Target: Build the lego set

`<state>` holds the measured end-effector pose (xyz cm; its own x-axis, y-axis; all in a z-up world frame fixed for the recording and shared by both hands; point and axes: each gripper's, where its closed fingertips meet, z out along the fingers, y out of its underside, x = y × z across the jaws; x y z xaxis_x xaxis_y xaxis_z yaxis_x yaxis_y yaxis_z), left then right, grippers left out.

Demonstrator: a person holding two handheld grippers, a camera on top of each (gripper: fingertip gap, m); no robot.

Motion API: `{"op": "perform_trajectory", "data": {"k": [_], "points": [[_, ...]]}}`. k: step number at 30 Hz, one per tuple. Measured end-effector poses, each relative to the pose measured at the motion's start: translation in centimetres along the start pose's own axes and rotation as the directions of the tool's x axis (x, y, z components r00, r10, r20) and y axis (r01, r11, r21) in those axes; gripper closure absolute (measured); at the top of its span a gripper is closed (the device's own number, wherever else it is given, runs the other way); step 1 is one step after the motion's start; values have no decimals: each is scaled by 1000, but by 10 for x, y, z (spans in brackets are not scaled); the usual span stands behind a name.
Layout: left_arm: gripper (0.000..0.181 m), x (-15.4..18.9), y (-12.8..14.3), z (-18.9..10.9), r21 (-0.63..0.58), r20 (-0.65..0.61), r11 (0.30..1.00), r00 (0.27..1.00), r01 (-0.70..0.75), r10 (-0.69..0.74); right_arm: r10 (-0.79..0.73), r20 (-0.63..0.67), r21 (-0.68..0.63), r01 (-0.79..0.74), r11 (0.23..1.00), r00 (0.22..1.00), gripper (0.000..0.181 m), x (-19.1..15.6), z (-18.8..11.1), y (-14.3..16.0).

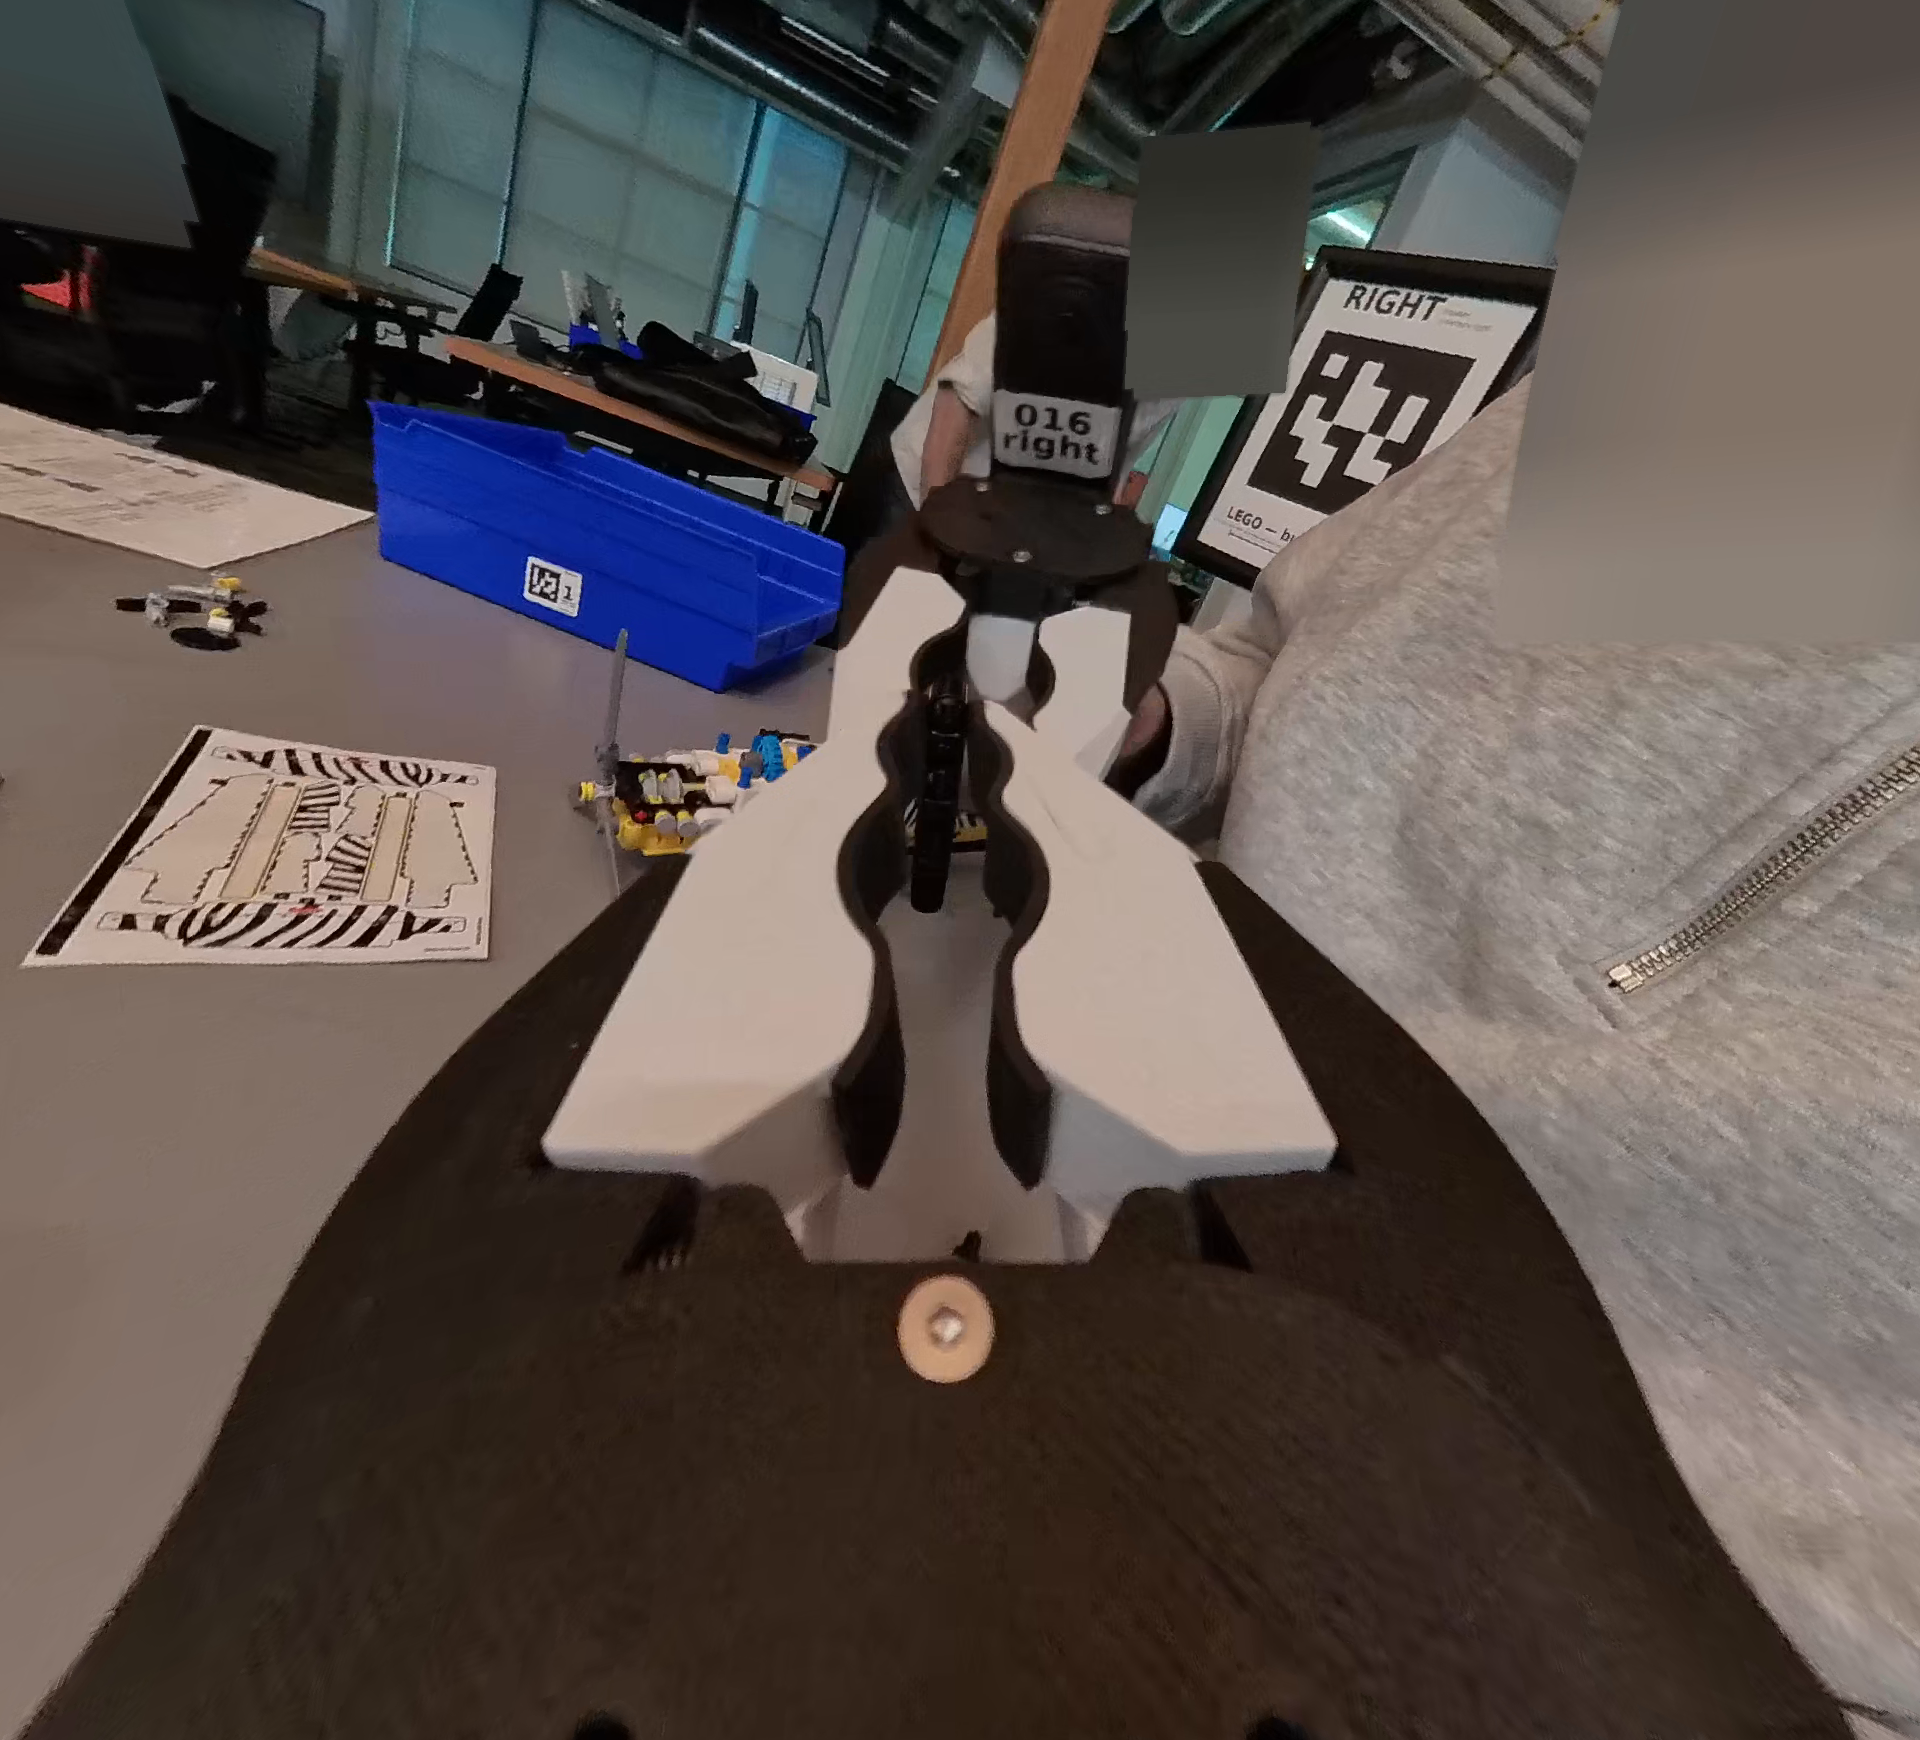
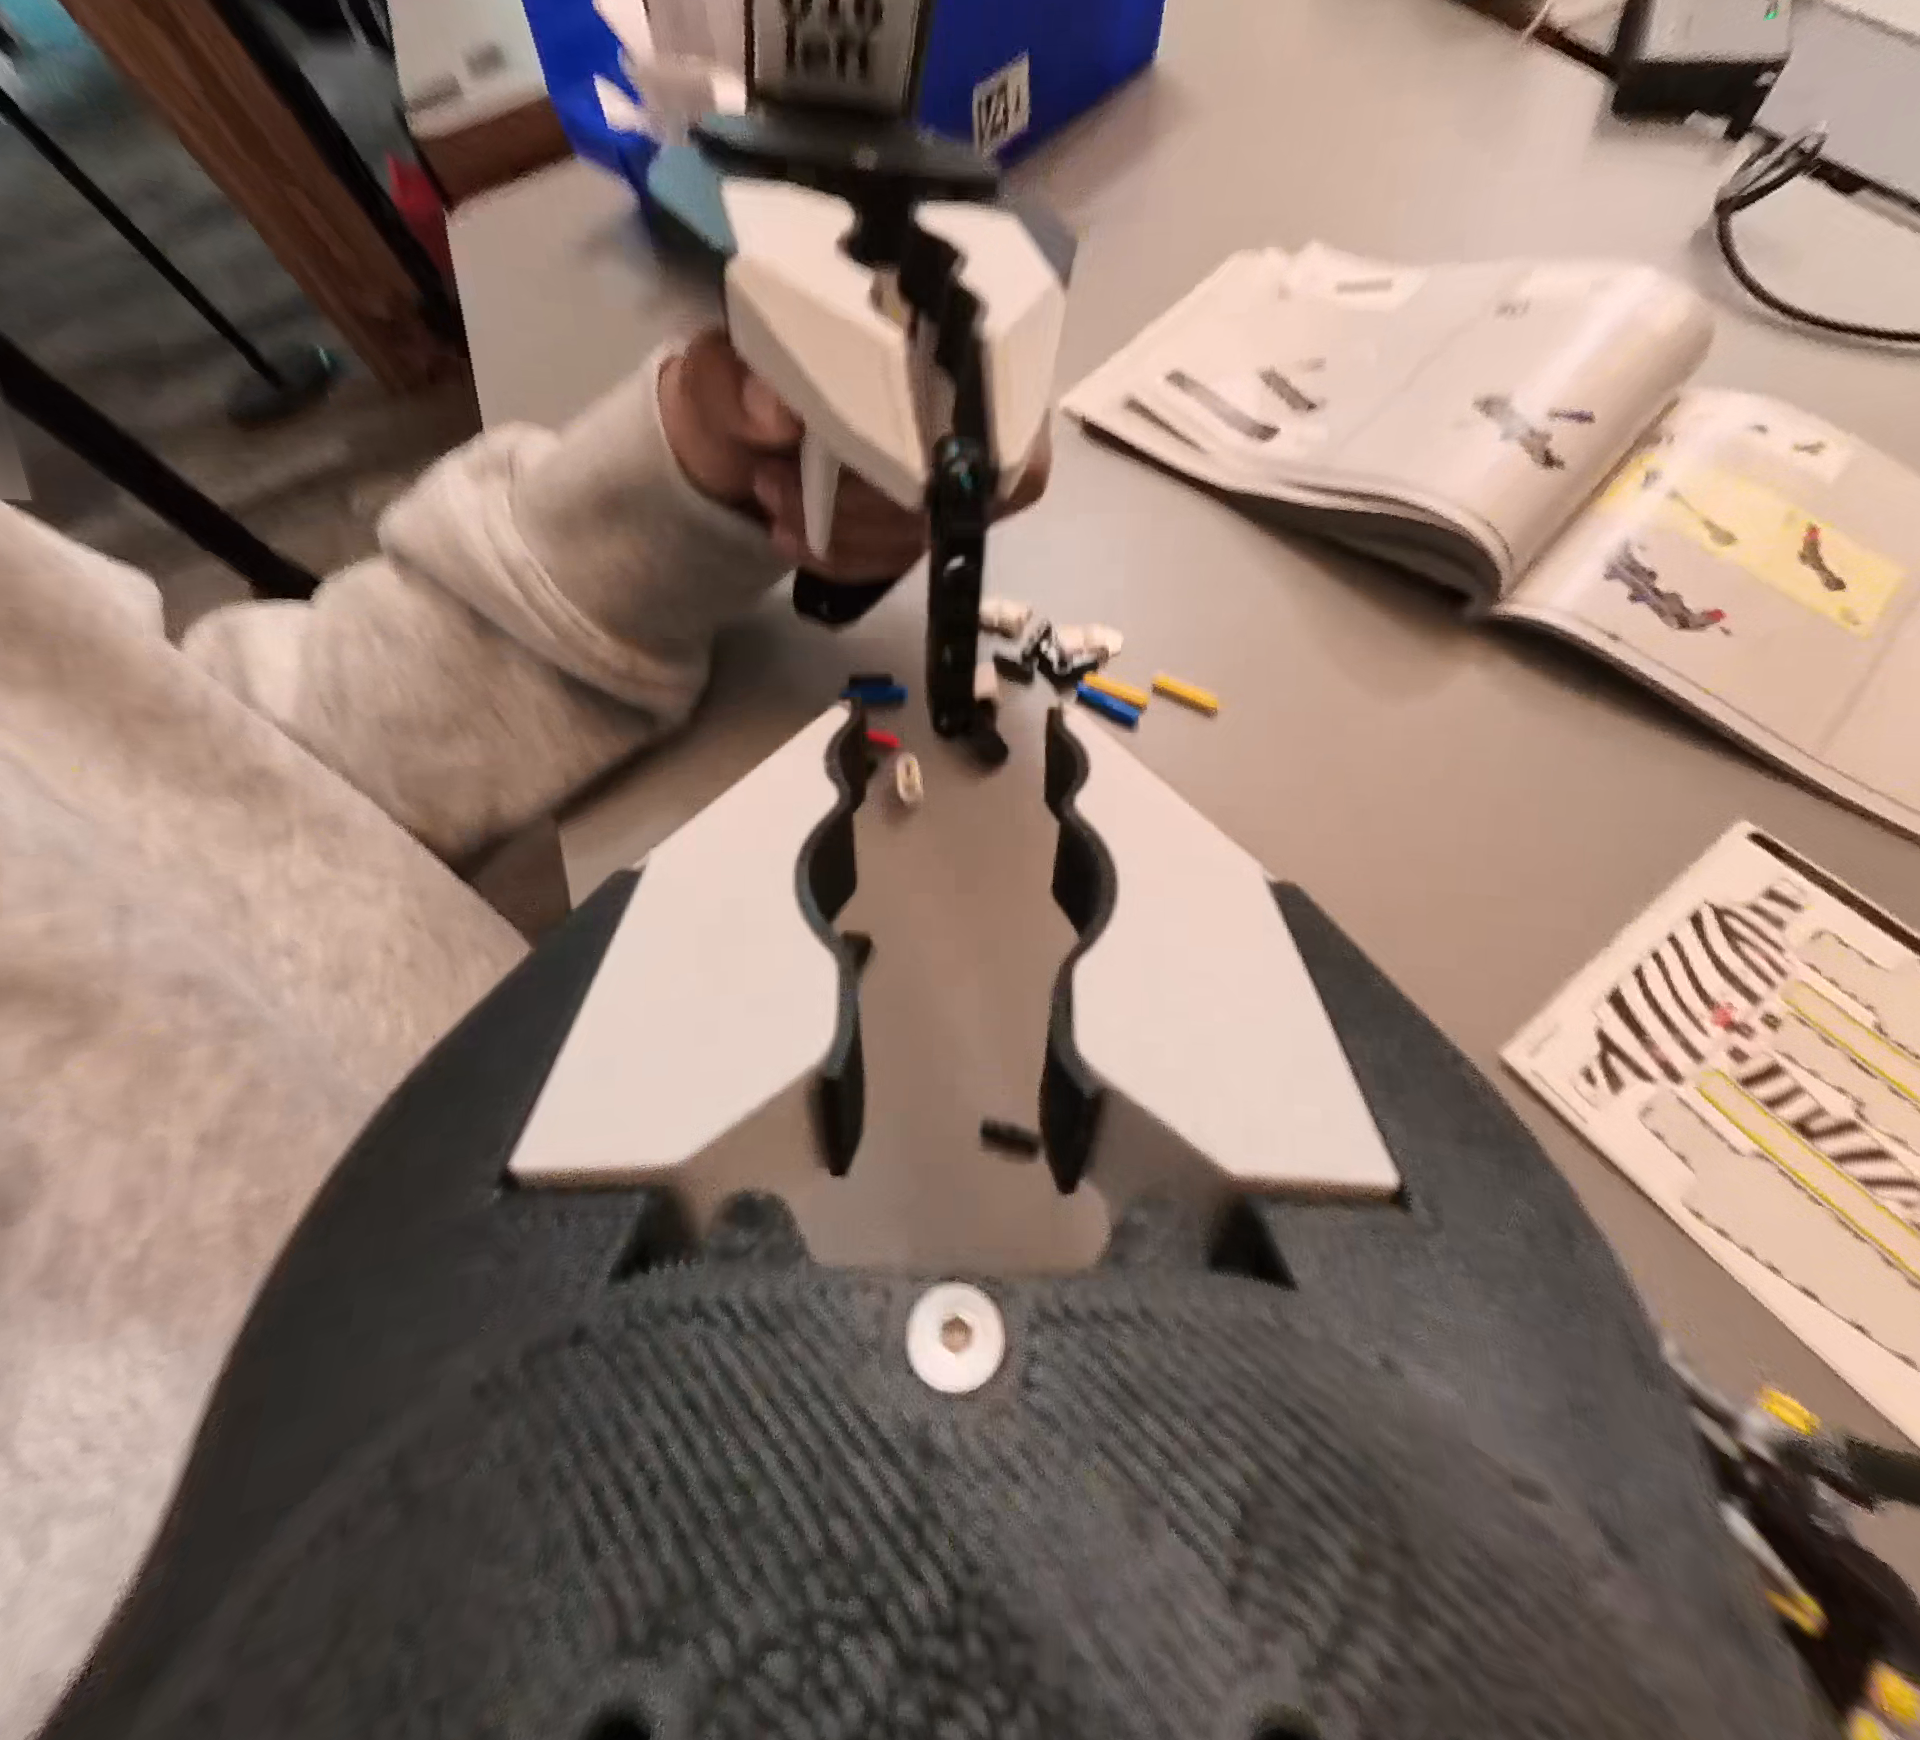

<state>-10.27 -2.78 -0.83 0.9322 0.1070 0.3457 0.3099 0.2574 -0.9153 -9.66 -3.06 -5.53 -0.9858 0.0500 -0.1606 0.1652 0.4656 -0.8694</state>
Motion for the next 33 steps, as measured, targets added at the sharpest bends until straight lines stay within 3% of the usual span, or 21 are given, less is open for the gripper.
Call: {"op": "perform_trajectory", "data": {"k": [3, 5, 8, 12, 14, 15, 17, 19, 26, 33], "points": [[177, 3, -5, 0, 28, -22, 1000, 1000, -1, 2, 55, 34, 77, -57, 995, 998, 155, -1, 4, -10], [177, 3, -7, -2, 45, -16, 999, 1000, -8, 8, 56, 51, 107, -61, 992, 997, 175, -3, 4, -13], [177, 0, -6, -6, 47, 14, 999, 1000, -15, 14, 20, 24, 101, -22, 995, 1000, 175, 2, -2, -14], [176, -3, 23, -12, -98, 35, 994, 999, 43, -39, -98, 45, -64, 101, 993, 994, 174, 3, -6, 4], [177, -3, 48, -19, -240, 47, 965, 994, 107, -99, -190, 100, -215, 207, 954, 977, 175, -1, -5, 28], [178, -10, 51, -23, -244, 91, 962, 990, 125, -106, -250, 103, -314, 270, 910, 963, 175, 4, -5, 45], [175, -21, 37, -30, -168, 147, 978, 984, 124, -100, -353, 137, -490, 373, 788, 926, 175, 17, -6, 79], [176, -23, 23, -35, -98, 169, 992, 984, 75, -58, -386, 181, -559, 417, 716, 905, 175, 21, -3, 98], [181, -29, -2, -48, 26, 238, 1000, 971, -17, 11, -343, 209, -553, 400, 731, 916, 174, 25, 13, 111], [181, -37, 7, -45, -17, 265, 1000, 964, 16, -11, -371, 169, -573, 397, 717, 913, 168, 31, 9, 117]]}}
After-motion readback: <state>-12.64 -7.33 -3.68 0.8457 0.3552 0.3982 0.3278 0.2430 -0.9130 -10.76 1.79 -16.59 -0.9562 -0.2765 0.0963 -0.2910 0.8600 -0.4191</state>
